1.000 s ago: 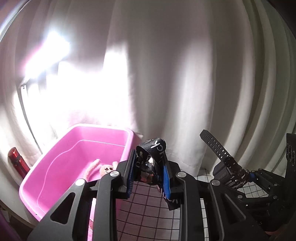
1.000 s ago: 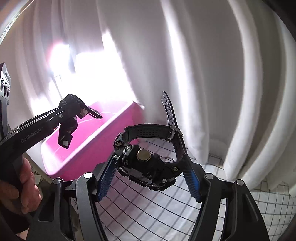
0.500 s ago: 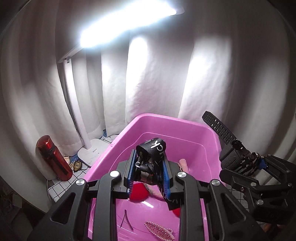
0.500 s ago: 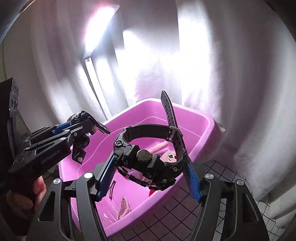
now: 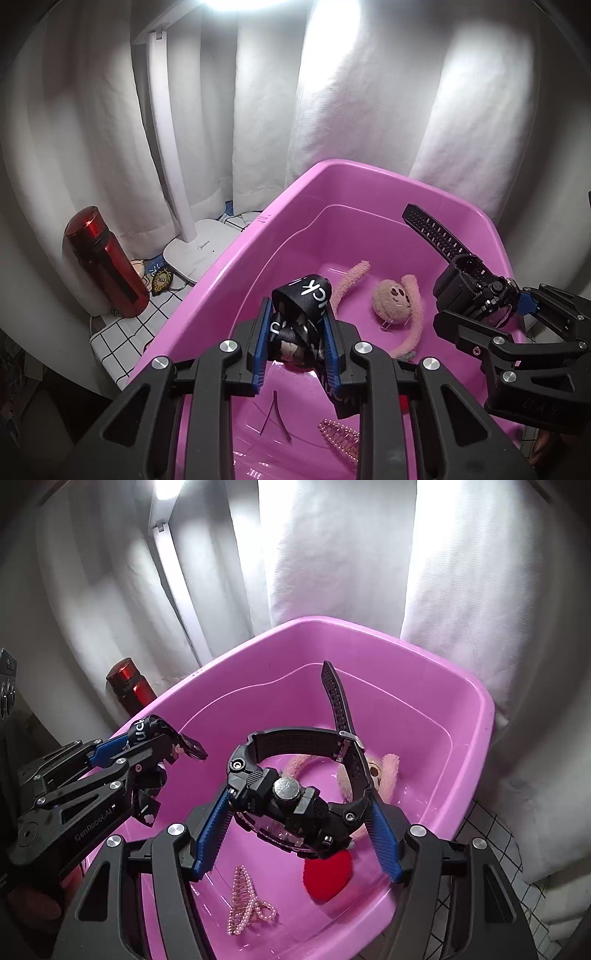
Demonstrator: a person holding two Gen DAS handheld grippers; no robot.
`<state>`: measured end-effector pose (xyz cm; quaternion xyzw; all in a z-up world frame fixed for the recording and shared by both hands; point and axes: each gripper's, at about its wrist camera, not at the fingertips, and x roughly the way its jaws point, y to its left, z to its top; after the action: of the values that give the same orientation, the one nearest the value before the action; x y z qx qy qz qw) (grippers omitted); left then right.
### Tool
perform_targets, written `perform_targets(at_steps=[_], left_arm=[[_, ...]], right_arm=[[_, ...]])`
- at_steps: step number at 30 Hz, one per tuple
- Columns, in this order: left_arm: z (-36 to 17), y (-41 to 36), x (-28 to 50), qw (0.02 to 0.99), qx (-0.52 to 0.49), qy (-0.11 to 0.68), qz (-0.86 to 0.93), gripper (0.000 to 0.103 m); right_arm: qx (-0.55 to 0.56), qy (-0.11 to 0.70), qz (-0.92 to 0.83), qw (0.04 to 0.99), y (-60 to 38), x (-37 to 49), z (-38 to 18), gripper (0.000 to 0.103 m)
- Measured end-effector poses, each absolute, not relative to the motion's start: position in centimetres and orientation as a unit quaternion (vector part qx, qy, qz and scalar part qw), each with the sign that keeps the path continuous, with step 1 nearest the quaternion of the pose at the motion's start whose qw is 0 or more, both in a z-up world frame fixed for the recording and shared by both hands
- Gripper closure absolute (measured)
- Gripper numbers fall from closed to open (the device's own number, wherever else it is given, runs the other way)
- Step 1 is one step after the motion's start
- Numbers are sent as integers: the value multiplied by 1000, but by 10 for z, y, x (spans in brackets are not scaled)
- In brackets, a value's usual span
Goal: Organize jewelry
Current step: 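Lift the clip and watch and carry both over the pink tub, then open both tools to drop the clip and watch into the tub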
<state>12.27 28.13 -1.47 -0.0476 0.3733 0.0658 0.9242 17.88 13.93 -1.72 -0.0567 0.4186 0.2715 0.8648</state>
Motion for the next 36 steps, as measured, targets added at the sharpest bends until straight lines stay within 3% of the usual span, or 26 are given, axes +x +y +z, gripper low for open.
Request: perform_targets(at_steps=[4,6,7,8,36], left_arm=[[-19,288,126,915,-62,394,65,68],[-18,292,126,914,-62,393,76,44],[-15,293,124,916,-63,387,80,21],[-10,294,121,921,-65,376,81,7],[9,289,79,918,-57,376,111,8]], right_arm=[[-54,440,255,859,142,189,-22,37],[-48,446,250,858,141,192,-22,36],[-46,445,248,859,143,194,-21,36],[-46,442,244,862,143,194,-19,34],[-31,407,236,882,125,145,6,33]])
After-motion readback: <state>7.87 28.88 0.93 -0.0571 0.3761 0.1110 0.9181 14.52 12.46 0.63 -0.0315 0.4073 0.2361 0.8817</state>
